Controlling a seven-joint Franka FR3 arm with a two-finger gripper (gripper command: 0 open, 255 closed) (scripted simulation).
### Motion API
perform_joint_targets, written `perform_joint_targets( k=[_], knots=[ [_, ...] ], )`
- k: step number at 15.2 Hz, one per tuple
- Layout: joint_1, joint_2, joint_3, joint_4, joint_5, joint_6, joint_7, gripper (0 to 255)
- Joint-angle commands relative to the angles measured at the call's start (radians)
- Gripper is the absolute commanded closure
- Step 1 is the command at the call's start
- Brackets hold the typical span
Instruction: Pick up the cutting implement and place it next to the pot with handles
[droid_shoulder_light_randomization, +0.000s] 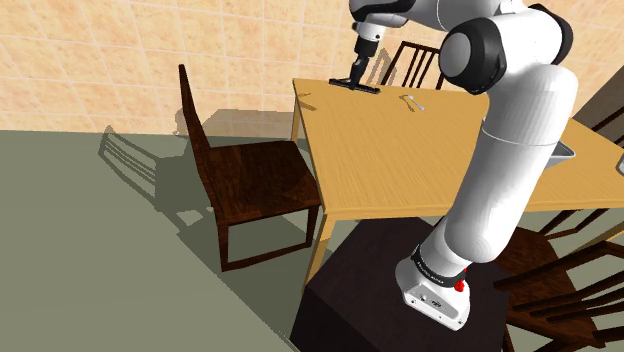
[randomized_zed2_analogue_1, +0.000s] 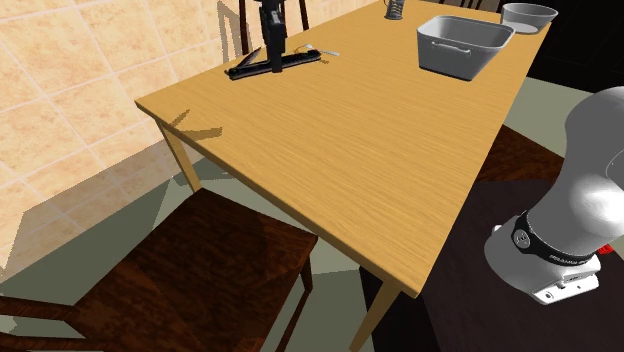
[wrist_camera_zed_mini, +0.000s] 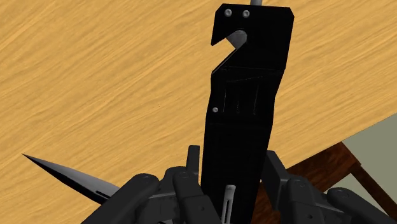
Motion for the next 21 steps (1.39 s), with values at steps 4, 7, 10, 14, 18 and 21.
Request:
perform_joint_targets(
  k=[4,7,10,14,18,21],
  knots=[
    [-0.005,-0.001,-0.002,0.068,-0.003,-0.068,0.007,255],
    [0.000,-0.070,-0.017,-0.006,-0.037,-0.055,-0.007,255],
    [0.001,-0.169,-0.037,-0.119,-0.090,-0.026,-0.026,255],
    [-0.013,-0.292,-0.059,-0.246,-0.162,-0.002,-0.050,255],
    [-0.041,-0.406,-0.078,-0.348,-0.234,0.007,-0.077,255],
    [-0.070,-0.484,-0.093,-0.411,-0.285,0.006,-0.102,255]
  ],
)
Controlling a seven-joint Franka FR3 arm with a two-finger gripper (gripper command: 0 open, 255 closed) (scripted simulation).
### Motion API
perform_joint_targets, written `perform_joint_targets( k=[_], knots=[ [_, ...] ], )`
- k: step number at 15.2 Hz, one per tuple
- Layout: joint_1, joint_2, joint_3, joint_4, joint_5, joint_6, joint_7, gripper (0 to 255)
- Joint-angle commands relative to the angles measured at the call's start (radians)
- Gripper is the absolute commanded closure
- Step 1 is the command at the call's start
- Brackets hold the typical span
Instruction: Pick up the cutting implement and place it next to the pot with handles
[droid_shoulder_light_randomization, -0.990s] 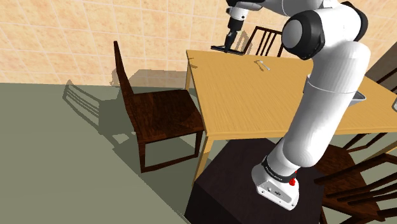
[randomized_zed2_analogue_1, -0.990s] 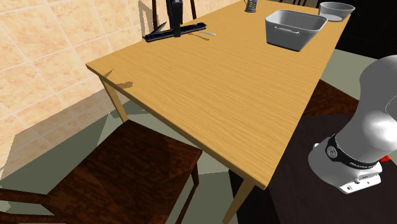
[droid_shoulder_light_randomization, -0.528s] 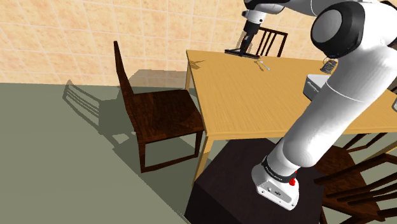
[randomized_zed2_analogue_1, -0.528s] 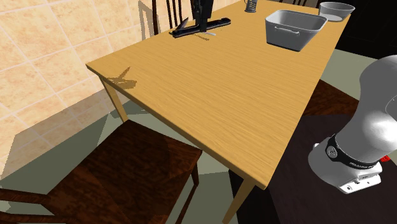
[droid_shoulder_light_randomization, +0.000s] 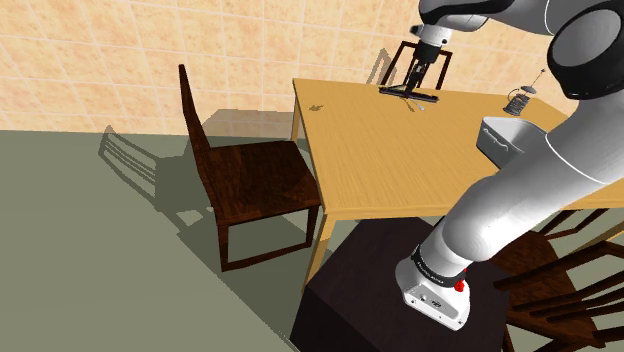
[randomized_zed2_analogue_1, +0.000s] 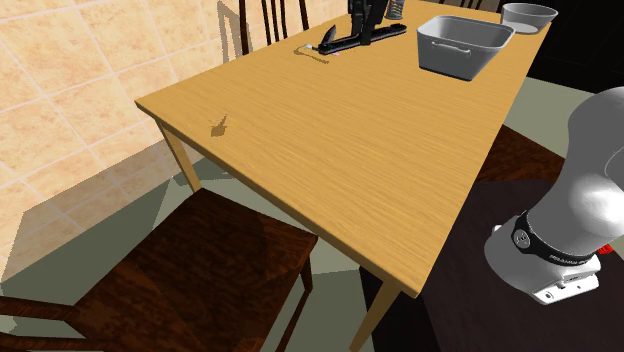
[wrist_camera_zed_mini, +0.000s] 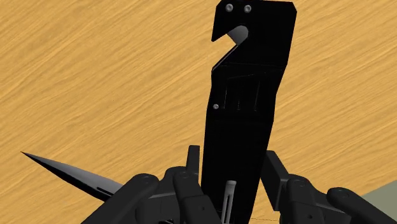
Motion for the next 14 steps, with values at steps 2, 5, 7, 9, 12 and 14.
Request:
perform_joint_targets(
  k=[2,5,7,9,12,14],
  knots=[
    [-0.033,-0.071,-0.019,-0.058,-0.049,-0.001,-0.034,255],
    [-0.069,-0.138,-0.038,-0.102,-0.096,-0.011,-0.067,255],
    [-0.094,-0.178,-0.051,-0.125,-0.126,-0.020,-0.092,255],
    [-0.119,-0.215,-0.066,-0.144,-0.155,-0.030,-0.121,255],
    [-0.157,-0.262,-0.093,-0.163,-0.195,-0.046,-0.168,255],
    [-0.182,-0.289,-0.112,-0.171,-0.220,-0.058,-0.202,255]
  ],
)
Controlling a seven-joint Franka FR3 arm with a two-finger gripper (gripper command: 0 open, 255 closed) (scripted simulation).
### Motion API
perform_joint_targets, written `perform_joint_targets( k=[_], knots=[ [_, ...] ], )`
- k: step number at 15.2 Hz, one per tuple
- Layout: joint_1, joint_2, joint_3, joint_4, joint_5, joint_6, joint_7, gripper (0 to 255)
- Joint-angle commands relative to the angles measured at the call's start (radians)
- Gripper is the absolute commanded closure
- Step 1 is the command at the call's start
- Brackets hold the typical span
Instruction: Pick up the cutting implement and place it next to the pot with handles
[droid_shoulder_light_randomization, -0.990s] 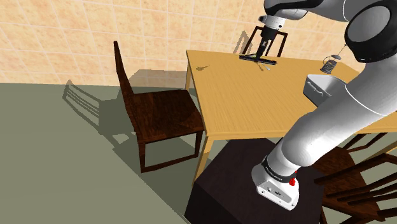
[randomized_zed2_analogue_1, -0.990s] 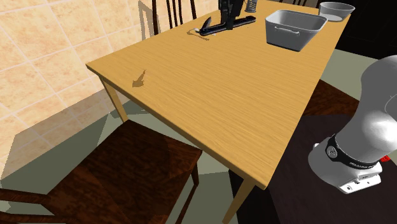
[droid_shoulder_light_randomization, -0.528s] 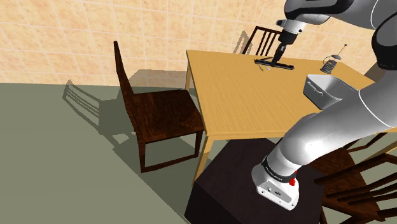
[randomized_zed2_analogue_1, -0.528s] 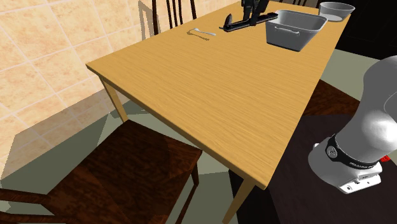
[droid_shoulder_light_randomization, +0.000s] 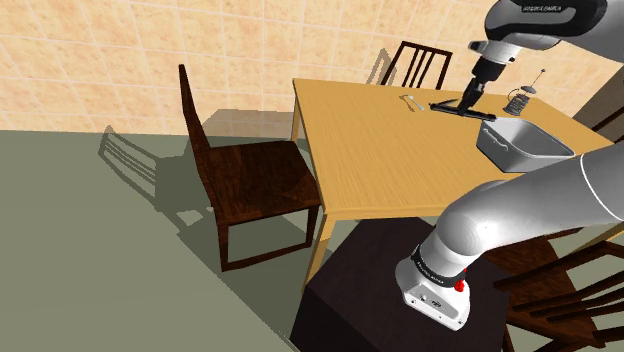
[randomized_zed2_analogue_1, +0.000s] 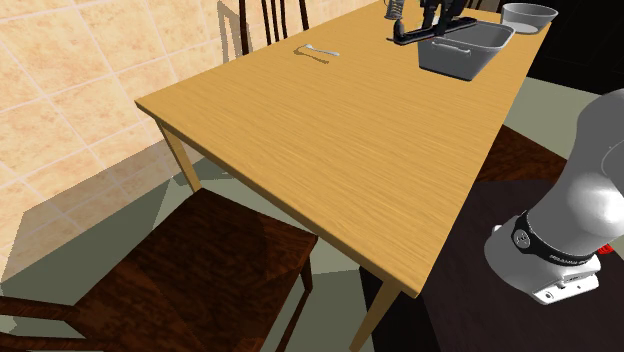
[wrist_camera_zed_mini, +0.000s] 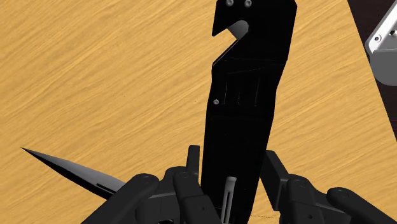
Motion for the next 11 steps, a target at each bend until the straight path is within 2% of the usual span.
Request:
perform_joint_targets(
  k=[1,5,11],
  knots=[
    [-0.023,-0.024,-0.021,-0.008,-0.025,-0.008,-0.035,255],
    [-0.064,-0.061,-0.068,-0.005,-0.068,-0.029,-0.109,255],
    [-0.066,-0.056,-0.093,-0.079,-0.081,0.050,-0.108,255]
  ],
)
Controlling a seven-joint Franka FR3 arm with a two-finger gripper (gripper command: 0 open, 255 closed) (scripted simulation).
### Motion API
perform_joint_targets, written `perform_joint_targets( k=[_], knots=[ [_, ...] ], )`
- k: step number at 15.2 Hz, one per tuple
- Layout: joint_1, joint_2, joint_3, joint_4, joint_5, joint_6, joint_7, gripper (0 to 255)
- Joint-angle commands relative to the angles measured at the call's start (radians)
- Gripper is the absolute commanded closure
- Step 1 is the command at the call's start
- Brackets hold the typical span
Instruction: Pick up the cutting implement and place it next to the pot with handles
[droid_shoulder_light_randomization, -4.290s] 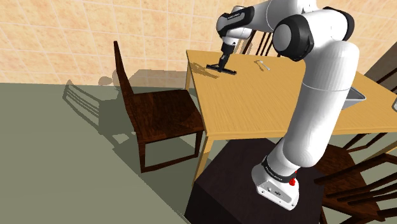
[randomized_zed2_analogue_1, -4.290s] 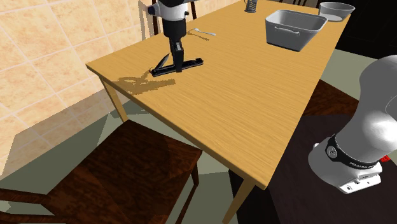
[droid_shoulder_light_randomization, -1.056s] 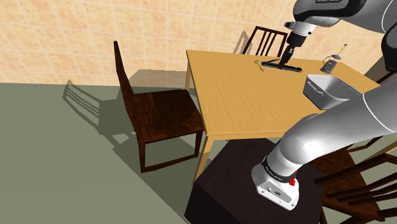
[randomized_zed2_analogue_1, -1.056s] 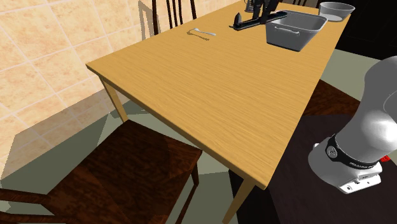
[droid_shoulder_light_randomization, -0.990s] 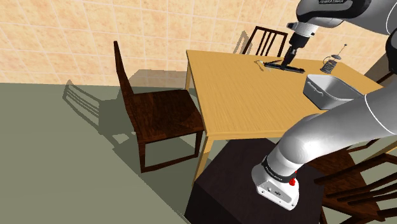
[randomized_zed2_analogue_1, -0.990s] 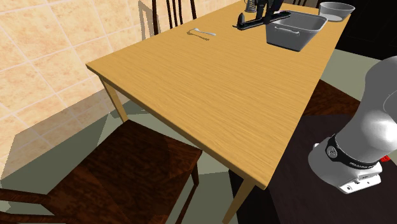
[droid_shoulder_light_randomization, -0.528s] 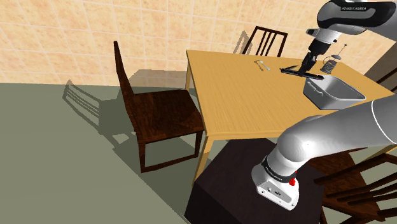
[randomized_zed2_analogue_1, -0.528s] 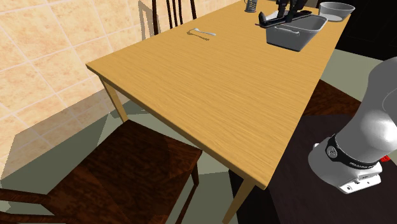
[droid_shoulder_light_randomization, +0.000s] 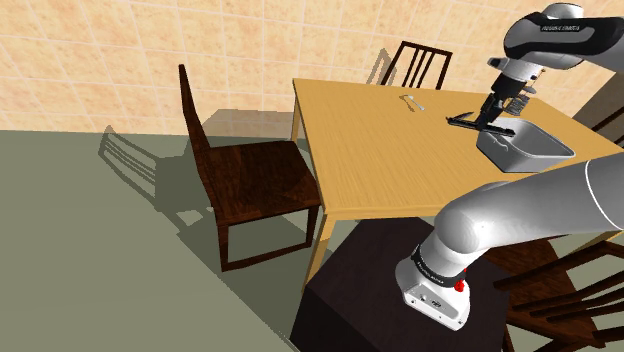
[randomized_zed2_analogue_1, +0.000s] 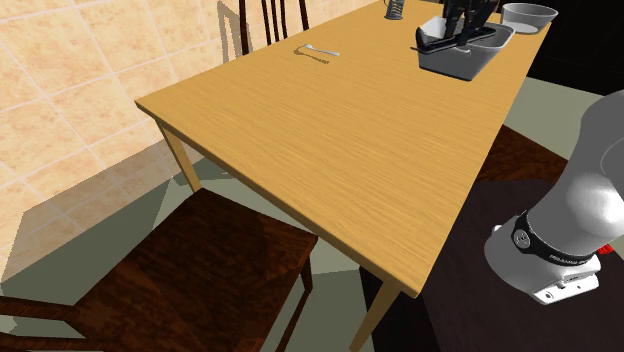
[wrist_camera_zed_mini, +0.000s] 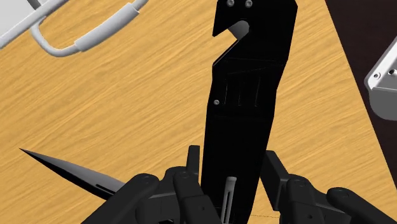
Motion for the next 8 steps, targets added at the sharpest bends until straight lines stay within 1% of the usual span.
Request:
perform_joint_targets(
  k=[1,8],
  knots=[
    [0.000,0.003,-0.010,-0.021,-0.004,0.025,-0.002,255],
    [0.004,0.023,-0.049,-0.096,-0.015,0.122,-0.005,255]
  ],
)
